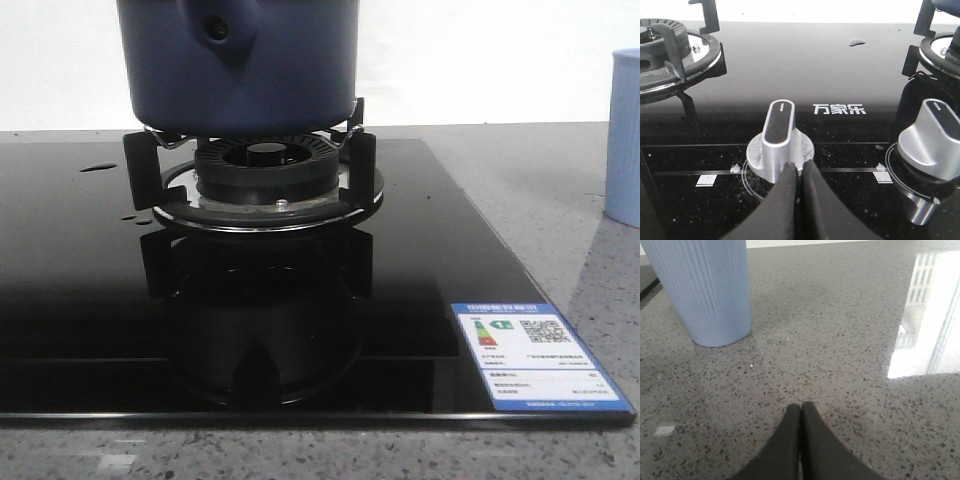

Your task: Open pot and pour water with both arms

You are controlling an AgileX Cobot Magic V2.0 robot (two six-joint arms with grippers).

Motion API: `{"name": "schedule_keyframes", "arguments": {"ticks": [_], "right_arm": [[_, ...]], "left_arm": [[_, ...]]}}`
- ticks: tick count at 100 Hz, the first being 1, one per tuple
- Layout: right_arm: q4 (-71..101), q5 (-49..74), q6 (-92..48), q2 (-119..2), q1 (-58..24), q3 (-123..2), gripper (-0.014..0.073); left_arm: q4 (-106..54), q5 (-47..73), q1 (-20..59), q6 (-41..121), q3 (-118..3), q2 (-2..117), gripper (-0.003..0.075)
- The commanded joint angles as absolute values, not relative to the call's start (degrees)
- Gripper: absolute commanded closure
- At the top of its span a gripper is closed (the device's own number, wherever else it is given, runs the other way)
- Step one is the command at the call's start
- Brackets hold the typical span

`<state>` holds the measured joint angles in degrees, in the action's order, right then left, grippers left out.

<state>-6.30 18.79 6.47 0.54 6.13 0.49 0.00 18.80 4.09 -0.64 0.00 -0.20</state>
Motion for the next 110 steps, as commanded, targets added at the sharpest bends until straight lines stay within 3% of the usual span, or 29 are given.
{"name": "schedule_keyframes", "arguments": {"ticks": [1,73,88,110], "right_arm": [[-6.12,17.30,6.06,1.48,6.44,2.09,0.0660],[-6.12,17.30,6.06,1.48,6.44,2.09,0.0660],[-8.35,16.51,6.06,1.48,6.44,2.09,0.0660],[-7.61,-6.82,6.06,1.48,6.44,2.09,0.0660]], "left_arm": [[-0.32,16.08,3.86,-1.07,1.99,-1.66,0.0739],[-0.32,16.08,3.86,-1.07,1.99,-1.66,0.0739],[7.50,15.66,3.86,-0.63,1.99,-1.66,0.0739],[1.21,2.92,3.86,-0.63,1.99,-1.66,0.0739]]}}
